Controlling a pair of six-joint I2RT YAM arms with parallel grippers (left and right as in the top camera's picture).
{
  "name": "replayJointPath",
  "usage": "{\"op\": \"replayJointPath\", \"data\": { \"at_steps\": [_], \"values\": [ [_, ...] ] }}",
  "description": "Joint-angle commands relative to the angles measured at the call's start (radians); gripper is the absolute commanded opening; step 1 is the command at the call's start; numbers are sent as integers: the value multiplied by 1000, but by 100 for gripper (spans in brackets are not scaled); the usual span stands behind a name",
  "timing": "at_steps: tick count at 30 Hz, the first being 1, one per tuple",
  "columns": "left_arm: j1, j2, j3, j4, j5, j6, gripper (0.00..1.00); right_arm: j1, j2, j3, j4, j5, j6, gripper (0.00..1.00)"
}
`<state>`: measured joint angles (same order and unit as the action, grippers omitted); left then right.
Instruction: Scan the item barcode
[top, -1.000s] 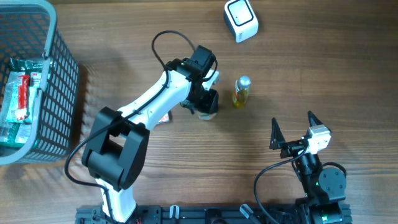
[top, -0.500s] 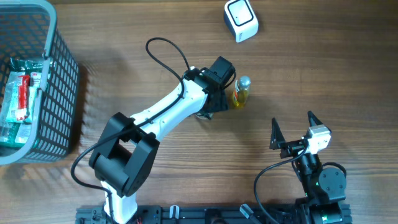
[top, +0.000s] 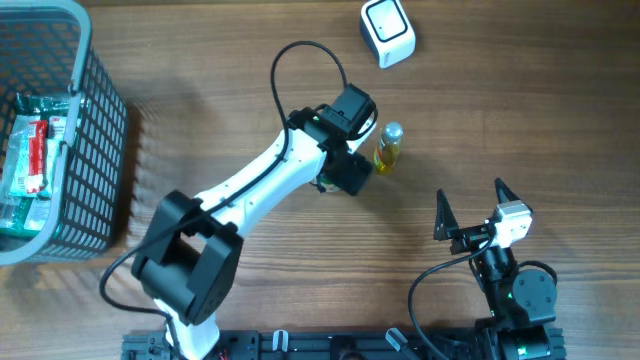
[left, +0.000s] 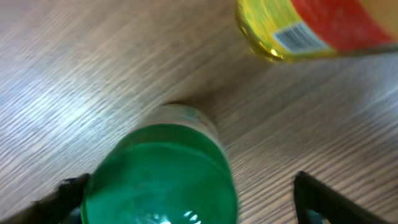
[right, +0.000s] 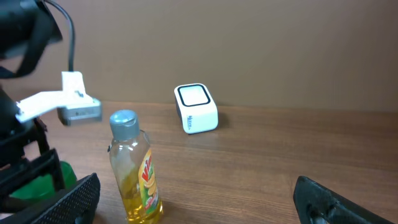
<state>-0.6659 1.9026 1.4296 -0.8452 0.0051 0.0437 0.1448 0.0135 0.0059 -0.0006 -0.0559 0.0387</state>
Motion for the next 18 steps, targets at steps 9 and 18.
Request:
{"op": "replayJointPath", "data": {
  "at_steps": [9, 18],
  "values": [
    [7, 35, -3, 0, 57, 38, 63, -2, -4, -1, 2, -5, -12, 100],
    [6, 35, -3, -2, 163, -160, 53, -2, -4, -1, 2, -5, -12, 100]
  ]
}}
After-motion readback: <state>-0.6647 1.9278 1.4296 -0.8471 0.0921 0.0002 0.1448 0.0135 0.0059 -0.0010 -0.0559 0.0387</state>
